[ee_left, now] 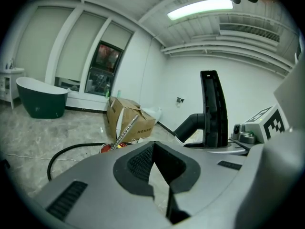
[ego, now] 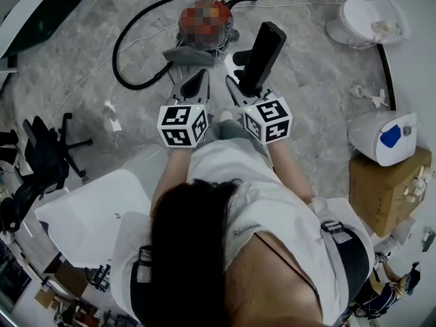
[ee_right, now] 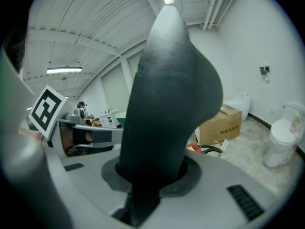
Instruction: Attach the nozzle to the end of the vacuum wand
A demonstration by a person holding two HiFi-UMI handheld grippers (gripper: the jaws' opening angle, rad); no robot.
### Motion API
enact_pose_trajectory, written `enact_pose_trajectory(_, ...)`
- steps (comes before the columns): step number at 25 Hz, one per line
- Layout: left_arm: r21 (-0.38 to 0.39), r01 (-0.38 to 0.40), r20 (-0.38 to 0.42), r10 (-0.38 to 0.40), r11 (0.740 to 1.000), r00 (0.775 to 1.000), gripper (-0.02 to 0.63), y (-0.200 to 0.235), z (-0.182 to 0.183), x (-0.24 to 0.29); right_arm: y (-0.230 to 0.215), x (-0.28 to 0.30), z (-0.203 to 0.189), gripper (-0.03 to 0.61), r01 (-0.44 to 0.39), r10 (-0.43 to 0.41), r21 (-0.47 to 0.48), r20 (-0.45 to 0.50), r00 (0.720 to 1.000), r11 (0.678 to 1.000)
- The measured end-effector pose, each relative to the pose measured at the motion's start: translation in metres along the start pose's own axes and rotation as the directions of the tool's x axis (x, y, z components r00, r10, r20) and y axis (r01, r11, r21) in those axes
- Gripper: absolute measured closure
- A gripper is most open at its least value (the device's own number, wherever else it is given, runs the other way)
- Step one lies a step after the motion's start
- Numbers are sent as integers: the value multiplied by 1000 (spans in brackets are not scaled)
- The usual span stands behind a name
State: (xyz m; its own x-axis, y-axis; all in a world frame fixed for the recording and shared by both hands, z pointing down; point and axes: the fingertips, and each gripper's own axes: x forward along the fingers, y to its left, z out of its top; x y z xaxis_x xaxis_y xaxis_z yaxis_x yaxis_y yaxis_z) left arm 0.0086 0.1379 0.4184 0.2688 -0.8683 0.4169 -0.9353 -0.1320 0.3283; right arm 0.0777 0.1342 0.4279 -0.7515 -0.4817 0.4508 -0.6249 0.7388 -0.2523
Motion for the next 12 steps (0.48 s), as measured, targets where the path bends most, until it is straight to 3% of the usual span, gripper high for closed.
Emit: enact_pose_trajectory(12, 2, -25, 7, 25, 1000, 1000, 612, 4, 4, 12, -18, 4, 1, 482, 1, -1, 0, -11, 1000, 1000)
